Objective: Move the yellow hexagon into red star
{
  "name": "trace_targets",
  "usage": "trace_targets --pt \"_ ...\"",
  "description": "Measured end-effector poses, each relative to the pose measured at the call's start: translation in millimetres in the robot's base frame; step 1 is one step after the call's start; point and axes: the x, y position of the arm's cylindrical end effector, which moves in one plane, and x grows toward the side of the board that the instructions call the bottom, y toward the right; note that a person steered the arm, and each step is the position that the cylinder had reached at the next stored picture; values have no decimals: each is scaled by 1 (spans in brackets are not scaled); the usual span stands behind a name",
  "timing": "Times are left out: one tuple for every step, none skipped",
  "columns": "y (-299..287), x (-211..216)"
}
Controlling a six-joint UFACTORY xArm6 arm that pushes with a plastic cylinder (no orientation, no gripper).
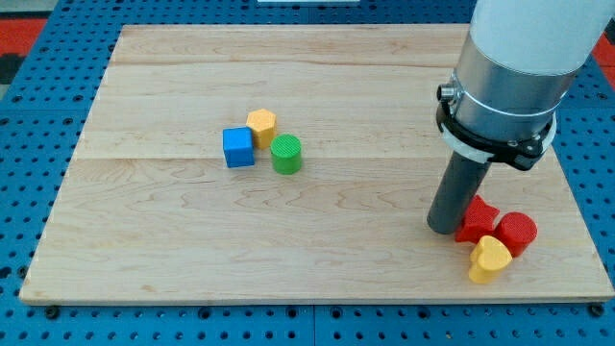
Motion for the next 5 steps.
trace_targets --pt "0 0" --pt "0 1" --pt "-17 -11" --pt "-55 -36" --pt "-87 -66"
